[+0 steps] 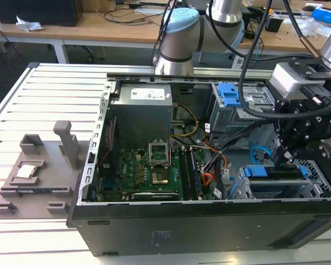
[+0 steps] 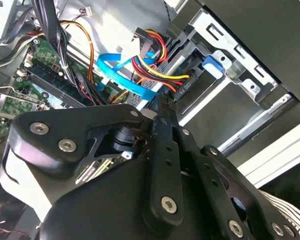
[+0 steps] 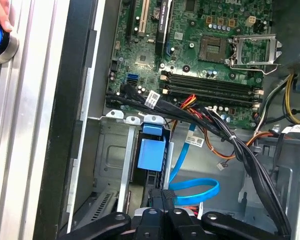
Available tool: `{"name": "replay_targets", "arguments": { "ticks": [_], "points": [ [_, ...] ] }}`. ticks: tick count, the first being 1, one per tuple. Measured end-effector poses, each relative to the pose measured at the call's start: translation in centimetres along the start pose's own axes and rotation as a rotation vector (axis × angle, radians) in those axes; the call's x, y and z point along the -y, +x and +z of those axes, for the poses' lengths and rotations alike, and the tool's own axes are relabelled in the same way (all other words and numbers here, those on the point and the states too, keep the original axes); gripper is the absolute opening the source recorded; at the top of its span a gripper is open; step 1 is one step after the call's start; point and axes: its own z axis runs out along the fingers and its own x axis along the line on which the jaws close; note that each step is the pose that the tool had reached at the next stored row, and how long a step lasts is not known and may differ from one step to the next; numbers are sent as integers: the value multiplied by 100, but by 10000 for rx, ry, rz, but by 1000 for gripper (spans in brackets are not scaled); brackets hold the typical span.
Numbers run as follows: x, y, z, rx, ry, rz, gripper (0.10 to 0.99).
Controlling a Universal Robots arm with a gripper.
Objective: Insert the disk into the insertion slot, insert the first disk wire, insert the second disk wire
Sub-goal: 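Insert the second disk wire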
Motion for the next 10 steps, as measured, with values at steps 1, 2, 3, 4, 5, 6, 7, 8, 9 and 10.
{"name": "replay_targets", "arguments": {
  "ticks": [1, 2, 3, 4, 5, 6, 7, 8, 9, 10],
  "points": [
    [-1, 9, 7, 2, 0, -11, 106],
    [-2, 18, 21, 6, 0, -12, 106],
    [-2, 24, 28, 5, 1, -13, 106],
    [-3, 32, 36, 3, 0, -13, 106],
    [-4, 37, 41, 4, 0, -13, 106],
    [-4, 43, 49, 4, 0, -13, 106],
    [-5, 47, 56, 3, 0, -13, 106],
    [-4, 47, 58, 4, 1, -14, 106],
    [-4, 47, 59, 6, 0, -14, 106],
    [-4, 47, 59, 5, 1, -13, 106]
  ]
}}
